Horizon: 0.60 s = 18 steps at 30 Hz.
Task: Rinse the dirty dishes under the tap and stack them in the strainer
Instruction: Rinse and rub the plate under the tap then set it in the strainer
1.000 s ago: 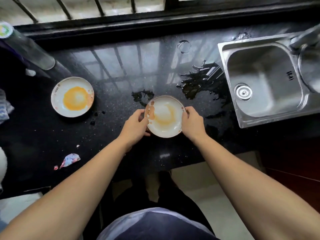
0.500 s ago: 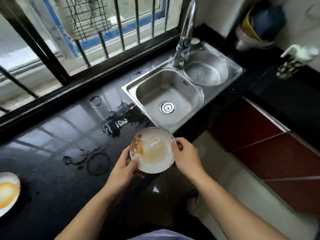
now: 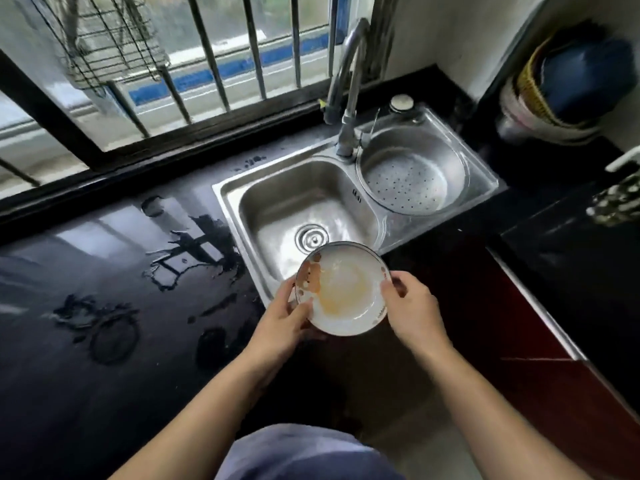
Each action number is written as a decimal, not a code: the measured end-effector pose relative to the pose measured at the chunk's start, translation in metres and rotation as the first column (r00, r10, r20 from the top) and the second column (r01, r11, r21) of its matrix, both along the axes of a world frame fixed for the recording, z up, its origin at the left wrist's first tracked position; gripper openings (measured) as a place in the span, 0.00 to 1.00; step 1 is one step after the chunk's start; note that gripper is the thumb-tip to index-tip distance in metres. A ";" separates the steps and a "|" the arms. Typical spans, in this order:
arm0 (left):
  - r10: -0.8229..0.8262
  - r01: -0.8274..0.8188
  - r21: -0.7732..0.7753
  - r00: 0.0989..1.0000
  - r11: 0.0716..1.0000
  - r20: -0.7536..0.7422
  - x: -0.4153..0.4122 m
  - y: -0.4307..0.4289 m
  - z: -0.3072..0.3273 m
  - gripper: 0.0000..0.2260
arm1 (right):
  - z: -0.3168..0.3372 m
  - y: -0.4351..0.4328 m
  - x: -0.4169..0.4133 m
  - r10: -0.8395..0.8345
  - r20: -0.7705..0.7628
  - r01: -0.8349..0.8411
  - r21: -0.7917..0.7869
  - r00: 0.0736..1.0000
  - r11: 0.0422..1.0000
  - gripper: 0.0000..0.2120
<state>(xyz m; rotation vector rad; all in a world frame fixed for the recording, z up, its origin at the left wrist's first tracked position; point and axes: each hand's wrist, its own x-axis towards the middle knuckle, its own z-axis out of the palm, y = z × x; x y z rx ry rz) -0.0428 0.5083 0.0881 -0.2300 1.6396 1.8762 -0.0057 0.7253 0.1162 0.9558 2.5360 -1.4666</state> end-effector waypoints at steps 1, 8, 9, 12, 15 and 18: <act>0.011 -0.011 -0.003 1.000 1.000 -0.005 -0.011 0.010 -0.003 0.19 | -0.001 0.010 -0.012 0.005 0.002 -0.005 -0.003 1.000 1.000 0.09; 0.025 -0.025 0.010 1.000 1.000 0.004 -0.086 0.056 -0.008 0.22 | 0.002 0.068 -0.090 0.048 0.031 -0.042 -0.158 0.998 0.986 0.12; 0.036 -0.036 0.003 0.999 0.999 0.003 -0.094 0.060 -0.009 0.22 | 0.001 0.077 -0.102 0.062 0.038 -0.056 -0.157 0.997 0.986 0.12; 0.099 -0.099 -0.034 0.995 0.994 0.002 -0.114 0.074 -0.020 0.24 | -0.006 0.106 -0.151 0.068 0.051 -0.056 -0.205 0.996 0.977 0.09; 0.177 -0.176 -0.071 0.984 0.982 0.006 -0.130 0.086 -0.031 0.24 | -0.014 0.133 -0.214 0.063 0.060 -0.046 -0.241 0.996 0.970 0.08; 0.281 -0.279 -0.115 0.960 0.953 -0.005 -0.143 0.096 -0.034 0.26 | -0.028 0.156 -0.293 0.113 0.092 -0.093 -0.194 0.989 0.977 0.12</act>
